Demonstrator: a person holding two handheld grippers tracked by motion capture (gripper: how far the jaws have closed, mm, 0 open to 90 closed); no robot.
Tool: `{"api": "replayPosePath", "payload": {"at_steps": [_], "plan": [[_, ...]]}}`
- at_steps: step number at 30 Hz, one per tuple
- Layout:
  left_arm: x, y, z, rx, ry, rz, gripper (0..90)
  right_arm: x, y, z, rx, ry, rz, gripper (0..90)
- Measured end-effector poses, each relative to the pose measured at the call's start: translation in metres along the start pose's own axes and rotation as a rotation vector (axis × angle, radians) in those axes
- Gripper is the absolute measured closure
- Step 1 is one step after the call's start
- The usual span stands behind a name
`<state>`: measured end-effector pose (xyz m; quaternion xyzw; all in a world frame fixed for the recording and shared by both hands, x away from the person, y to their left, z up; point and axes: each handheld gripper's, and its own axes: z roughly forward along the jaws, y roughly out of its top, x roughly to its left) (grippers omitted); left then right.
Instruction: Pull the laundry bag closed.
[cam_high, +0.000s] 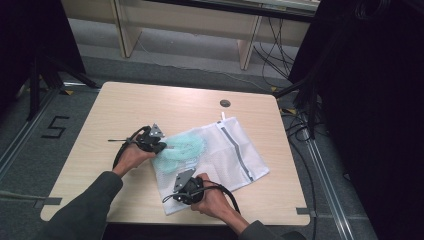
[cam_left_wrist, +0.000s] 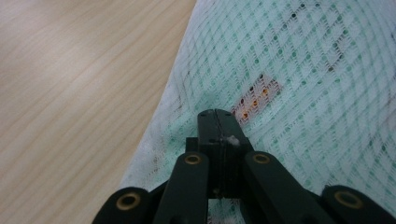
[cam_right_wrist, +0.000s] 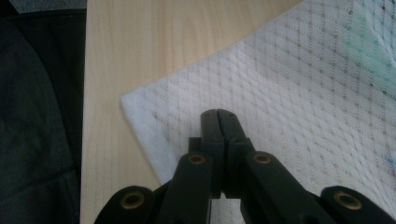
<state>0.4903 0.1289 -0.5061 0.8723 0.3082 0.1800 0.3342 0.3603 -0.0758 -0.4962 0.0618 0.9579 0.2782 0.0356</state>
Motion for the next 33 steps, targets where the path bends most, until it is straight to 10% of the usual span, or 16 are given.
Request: {"api": "replayPosePath", "payload": {"at_steps": [33], "plan": [[0.001, 0.017, 0.019, -0.022, -0.015, 0.006, 89.4, 0.005, 0.029, 0.022, -0.037, 0.026, -0.033, 90.0]]}}
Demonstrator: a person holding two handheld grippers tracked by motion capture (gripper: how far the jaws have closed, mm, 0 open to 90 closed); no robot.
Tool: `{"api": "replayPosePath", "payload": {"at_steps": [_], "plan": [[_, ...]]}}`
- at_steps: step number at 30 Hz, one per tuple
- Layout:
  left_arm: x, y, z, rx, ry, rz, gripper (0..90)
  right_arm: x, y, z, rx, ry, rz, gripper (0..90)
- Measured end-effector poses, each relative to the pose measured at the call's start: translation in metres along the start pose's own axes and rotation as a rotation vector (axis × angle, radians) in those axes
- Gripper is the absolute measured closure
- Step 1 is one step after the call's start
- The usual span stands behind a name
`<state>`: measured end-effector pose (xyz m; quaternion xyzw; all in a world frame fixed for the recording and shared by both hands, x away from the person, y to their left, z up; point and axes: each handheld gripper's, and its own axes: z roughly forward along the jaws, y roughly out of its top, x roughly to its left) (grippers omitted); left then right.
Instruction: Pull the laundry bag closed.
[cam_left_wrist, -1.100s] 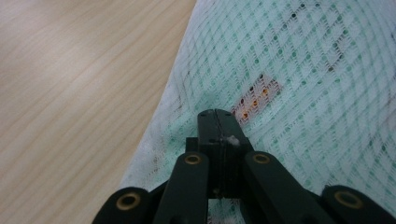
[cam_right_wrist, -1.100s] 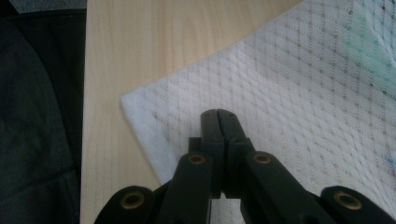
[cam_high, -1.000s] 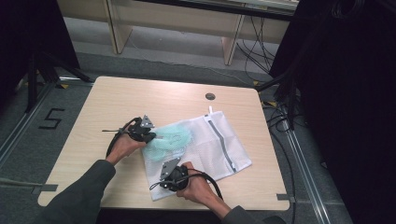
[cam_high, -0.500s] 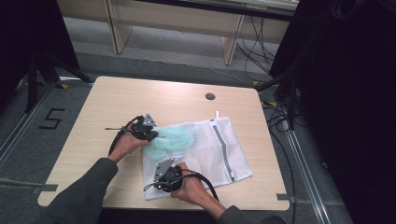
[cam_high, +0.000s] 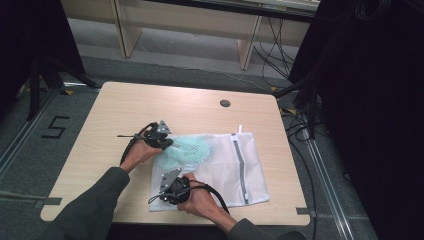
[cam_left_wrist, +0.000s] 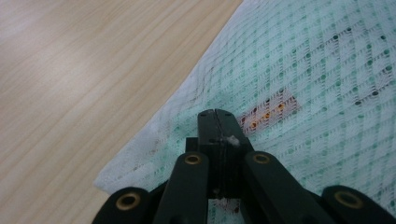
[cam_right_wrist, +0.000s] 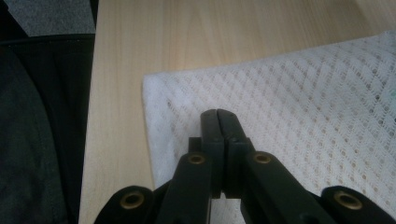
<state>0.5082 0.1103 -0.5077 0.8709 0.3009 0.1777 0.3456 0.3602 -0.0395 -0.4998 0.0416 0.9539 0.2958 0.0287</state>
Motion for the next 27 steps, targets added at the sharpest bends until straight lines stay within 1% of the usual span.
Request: {"api": "replayPosePath", "payload": {"at_steps": [1, 2, 4, 6, 7, 8, 9, 10, 11, 12, 13, 14, 15, 16, 17, 18, 19, 20, 21, 22, 23, 24, 25, 26, 27], "plan": [[0.000, 0.001, 0.000, 0.002, 0.002, 0.003, 89.3, 0.000, 0.001, 0.001, -0.004, -0.001, 0.010, 90.0], [0.000, 0.001, 0.001, 0.001, 0.002, 0.006, 89.2, -0.001, 0.001, 0.001, -0.008, 0.000, -0.001, 90.0], [0.000, 0.001, 0.000, 0.001, 0.006, 0.010, 88.7, -0.001, 0.001, 0.001, -0.004, -0.004, 0.006, 90.0], [0.001, 0.002, -0.002, 0.001, 0.006, 0.014, 86.1, -0.002, 0.001, 0.000, -0.008, 0.000, 0.008, 90.0], [0.001, 0.002, -0.004, -0.008, 0.003, -0.002, 85.5, -0.003, -0.001, -0.006, -0.027, -0.002, 0.033, 90.0], [0.002, 0.002, -0.007, -0.016, 0.001, -0.005, 85.5, -0.003, -0.001, -0.006, -0.027, -0.002, 0.033, 90.0], [0.000, 0.003, -0.012, -0.034, -0.016, -0.023, 85.5, -0.006, -0.002, -0.019, -0.040, -0.011, 0.040, 90.0], [-0.002, 0.003, -0.015, -0.043, -0.021, -0.021, 85.3, -0.008, -0.003, -0.026, -0.052, -0.020, 0.045, 90.0], [-0.005, 0.004, -0.018, -0.051, -0.036, -0.024, 85.4, -0.012, -0.005, -0.034, -0.065, -0.029, 0.030, 90.0], [-0.009, 0.004, -0.021, -0.058, -0.043, -0.021, 85.4, -0.016, -0.009, -0.042, -0.072, -0.046, 0.029, 90.0], [-0.015, 0.005, -0.026, -0.070, -0.061, -0.013, 85.4, -0.019, -0.014, -0.051, -0.075, -0.069, 0.068, 90.0], [-0.015, 0.005, -0.026, -0.070, -0.061, -0.013, 85.6, -0.025, -0.021, -0.061, -0.077, -0.094, 0.088, 90.0], [-0.019, 0.006, -0.029, -0.072, -0.065, 0.002, 85.6, -0.025, -0.021, -0.061, -0.077, -0.094, 0.088, 90.0], [-0.030, 0.008, -0.037, -0.091, -0.079, 0.015, 86.8, -0.036, -0.035, -0.074, -0.085, -0.130, 0.103, 90.0], [-0.030, 0.008, -0.037, -0.091, -0.079, 0.015, 87.5, -0.036, -0.035, -0.074, -0.085, -0.130, 0.103, 90.0], [-0.037, 0.009, -0.042, -0.102, -0.093, 0.019, 87.5, -0.039, -0.041, -0.079, -0.077, -0.149, 0.103, 90.0], [-0.047, 0.009, -0.047, -0.112, -0.108, 0.015, 88.9, -0.044, -0.059, -0.092, -0.072, -0.187, 0.159, 90.0], [-0.047, 0.009, -0.047, -0.112, -0.108, 0.015, 89.3, -0.044, -0.059, -0.092, -0.072, -0.187, 0.159, 90.0], [-0.054, 0.007, -0.051, -0.112, -0.120, 0.014, 89.3, -0.050, -0.077, -0.103, -0.061, -0.215, 0.168, 90.0], [-0.058, 0.006, -0.053, -0.108, -0.124, 0.023, 89.3, -0.050, -0.077, -0.103, -0.061, -0.215, 0.168, 90.0], [-0.063, 0.005, -0.056, -0.098, -0.125, 0.040, 89.4, -0.053, -0.093, -0.112, -0.046, -0.245, 0.215, 90.0], [-0.070, 0.002, -0.059, -0.096, -0.140, 0.033, 89.4, -0.055, -0.101, -0.116, -0.038, -0.262, 0.225, 90.0], [-0.072, 0.000, -0.060, -0.089, -0.140, 0.032, 89.5, -0.056, -0.109, -0.119, -0.031, -0.266, 0.251, 90.0], [-0.074, -0.003, -0.060, -0.077, -0.140, 0.033, 89.5, -0.058, -0.116, -0.121, -0.019, -0.274, 0.264, 90.0], [-0.076, -0.006, -0.059, -0.067, -0.149, 0.032, 89.5, -0.060, -0.123, -0.123, -0.012, -0.283, 0.272, 90.0]]}}
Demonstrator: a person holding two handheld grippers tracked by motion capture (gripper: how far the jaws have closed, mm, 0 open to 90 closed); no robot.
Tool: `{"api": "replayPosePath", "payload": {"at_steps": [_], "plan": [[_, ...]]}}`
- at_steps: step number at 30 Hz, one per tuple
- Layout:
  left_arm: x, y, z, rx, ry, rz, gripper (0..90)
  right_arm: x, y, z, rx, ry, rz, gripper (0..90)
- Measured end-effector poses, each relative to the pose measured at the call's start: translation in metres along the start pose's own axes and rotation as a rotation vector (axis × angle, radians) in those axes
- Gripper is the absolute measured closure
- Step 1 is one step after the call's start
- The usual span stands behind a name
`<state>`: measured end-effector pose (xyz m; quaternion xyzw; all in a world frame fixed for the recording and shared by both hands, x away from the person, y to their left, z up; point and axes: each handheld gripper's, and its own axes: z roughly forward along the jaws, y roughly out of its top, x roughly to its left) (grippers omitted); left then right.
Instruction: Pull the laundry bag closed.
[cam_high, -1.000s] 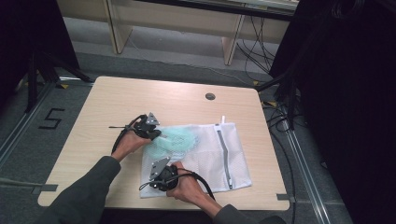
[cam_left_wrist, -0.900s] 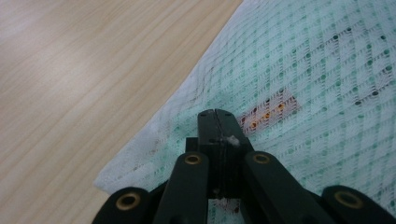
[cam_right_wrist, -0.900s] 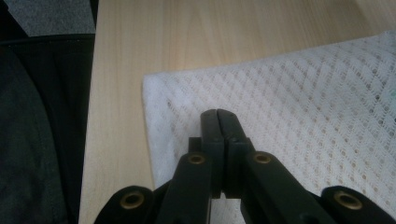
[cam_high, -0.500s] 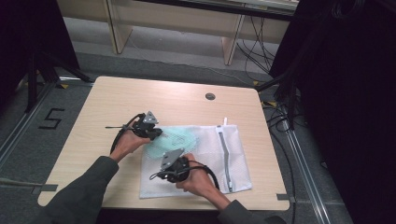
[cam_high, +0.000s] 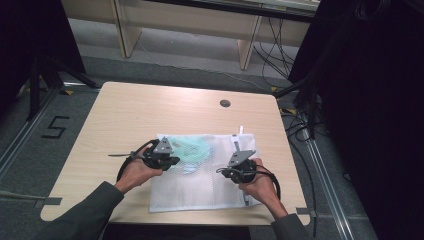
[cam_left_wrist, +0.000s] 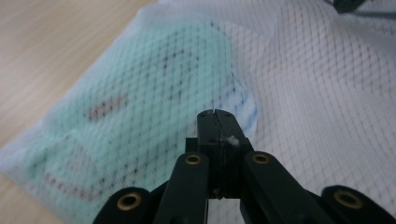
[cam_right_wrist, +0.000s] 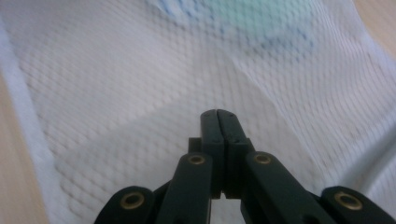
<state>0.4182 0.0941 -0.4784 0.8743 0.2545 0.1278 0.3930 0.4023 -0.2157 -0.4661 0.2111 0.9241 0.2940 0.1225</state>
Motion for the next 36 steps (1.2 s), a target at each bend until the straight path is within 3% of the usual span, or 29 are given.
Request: {"api": "replayPosePath", "payload": {"at_steps": [1, 5, 7, 8, 10, 16, 18, 22, 24, 25, 31, 32, 33, 34, 36], "plan": [[-0.001, -0.003, 0.000, 0.010, -0.001, 0.014, 89.5, -0.003, -0.005, -0.001, 0.008, -0.010, 0.008, 90.0], [-0.004, -0.010, 0.002, 0.026, -0.016, -0.027, 89.5, -0.012, -0.015, -0.005, 0.035, -0.029, 0.038, 90.0], [-0.004, -0.010, 0.002, 0.029, -0.025, -0.008, 89.4, -0.012, -0.017, -0.009, 0.034, -0.028, 0.080, 90.0], [-0.004, -0.011, 0.002, 0.022, -0.034, -0.022, 89.5, -0.016, -0.019, -0.011, 0.025, -0.035, 0.066, 90.0], [-0.008, -0.010, -0.001, 0.017, -0.042, -0.029, 89.4, -0.017, -0.024, -0.012, 0.039, -0.033, 0.087, 90.0], [-0.015, -0.014, 0.001, 0.036, -0.047, -0.012, 89.5, -0.022, -0.034, -0.009, 0.072, -0.033, 0.065, 90.0], [-0.016, -0.016, 0.004, 0.047, -0.055, -0.018, 89.4, -0.021, -0.035, -0.009, 0.082, -0.024, 0.098, 90.0], [-0.015, -0.019, 0.008, 0.080, -0.042, 0.019, 89.4, -0.021, -0.036, -0.003, 0.102, -0.018, 0.075, 90.0], [-0.013, -0.020, 0.008, 0.081, -0.042, -0.003, 89.3, -0.020, -0.036, 0.001, 0.119, -0.007, 0.073, 90.0], [-0.012, -0.020, 0.007, 0.088, -0.034, 0.013, 89.3, -0.019, -0.035, 0.003, 0.129, 0.000, 0.070, 90.0], [-0.008, -0.026, 0.009, 0.111, -0.031, -0.010, 89.4, -0.019, -0.032, 0.006, 0.136, 0.017, 0.037, 90.0], [-0.005, -0.028, 0.009, 0.130, -0.024, 0.012, 89.4, -0.018, -0.032, 0.005, 0.142, 0.014, 0.054, 90.0], [-0.005, -0.029, 0.009, 0.127, -0.024, -0.012, 89.4, -0.017, -0.032, 0.005, 0.142, 0.008, 0.053, 90.0], [-0.004, -0.029, 0.008, 0.135, -0.017, 0.013, 89.4, -0.016, -0.032, 0.006, 0.140, 0.009, 0.057, 90.0], [-0.004, -0.030, 0.007, 0.133, -0.015, -0.008, 89.4, -0.018, -0.030, 0.008, 0.130, 0.013, 0.006, 90.0]]}}
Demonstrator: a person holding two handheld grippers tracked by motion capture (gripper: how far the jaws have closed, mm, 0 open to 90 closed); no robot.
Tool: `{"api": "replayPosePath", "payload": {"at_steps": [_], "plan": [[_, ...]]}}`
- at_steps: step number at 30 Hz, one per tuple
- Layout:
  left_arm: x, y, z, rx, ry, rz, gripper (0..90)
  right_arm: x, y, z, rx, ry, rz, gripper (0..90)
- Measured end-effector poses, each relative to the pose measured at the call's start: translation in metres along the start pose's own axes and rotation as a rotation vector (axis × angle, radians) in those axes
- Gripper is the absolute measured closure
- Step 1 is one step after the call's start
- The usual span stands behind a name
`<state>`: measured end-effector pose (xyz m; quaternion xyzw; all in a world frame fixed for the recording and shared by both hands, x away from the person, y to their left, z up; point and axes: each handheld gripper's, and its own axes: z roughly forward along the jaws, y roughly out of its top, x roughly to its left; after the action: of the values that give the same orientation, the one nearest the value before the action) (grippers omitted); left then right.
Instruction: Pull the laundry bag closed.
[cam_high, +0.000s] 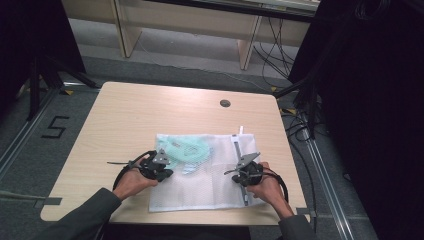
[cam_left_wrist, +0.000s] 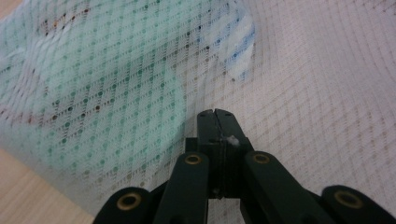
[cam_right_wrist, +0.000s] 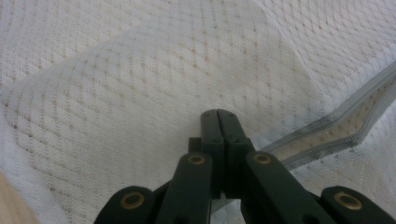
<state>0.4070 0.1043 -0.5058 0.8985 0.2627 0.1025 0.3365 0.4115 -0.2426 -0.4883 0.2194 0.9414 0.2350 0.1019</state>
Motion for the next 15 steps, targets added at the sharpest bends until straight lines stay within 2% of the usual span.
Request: {"api": "replayPosePath", "payload": {"at_steps": [1, 2, 3, 6, 7, 9, 11, 13, 14, 15], "plan": [[0.002, 0.000, -0.001, 0.004, 0.004, 0.016, 89.4, 0.004, 0.000, 0.001, 0.000, -0.005, 0.035, 90.0], [0.002, -0.003, -0.003, 0.007, 0.003, 0.004, 89.4, 0.004, 0.001, 0.000, 0.014, 0.006, 0.040, 90.0], [0.002, -0.004, -0.004, 0.006, 0.003, -0.010, 89.4, 0.005, 0.002, 0.001, 0.008, 0.006, 0.037, 90.0], [0.006, -0.007, -0.007, 0.010, -0.001, -0.003, 89.5, 0.008, 0.007, 0.003, 0.011, 0.007, 0.011, 90.0], [0.006, -0.009, -0.009, 0.012, 0.004, -0.020, 89.5, 0.010, 0.008, 0.003, 0.011, 0.013, 0.019, 90.0], [0.008, -0.011, -0.010, 0.013, -0.001, -0.026, 89.5, 0.010, 0.009, 0.004, 0.012, 0.010, 0.015, 90.0], [0.012, -0.017, -0.016, 0.013, -0.002, -0.033, 89.5, 0.014, 0.014, 0.006, 0.006, 0.029, -0.008, 90.0], [0.014, -0.020, -0.018, 0.016, -0.006, -0.048, 89.5, 0.015, 0.015, 0.007, 0.010, 0.027, -0.009, 90.0], [0.017, -0.025, -0.023, 0.025, 0.015, -0.045, 89.5, 0.019, 0.019, 0.009, 0.008, 0.035, -0.011, 90.0], [0.018, -0.028, -0.025, 0.017, 0.006, -0.059, 89.4, 0.020, 0.021, 0.009, 0.014, 0.038, -0.010, 90.0]]}}
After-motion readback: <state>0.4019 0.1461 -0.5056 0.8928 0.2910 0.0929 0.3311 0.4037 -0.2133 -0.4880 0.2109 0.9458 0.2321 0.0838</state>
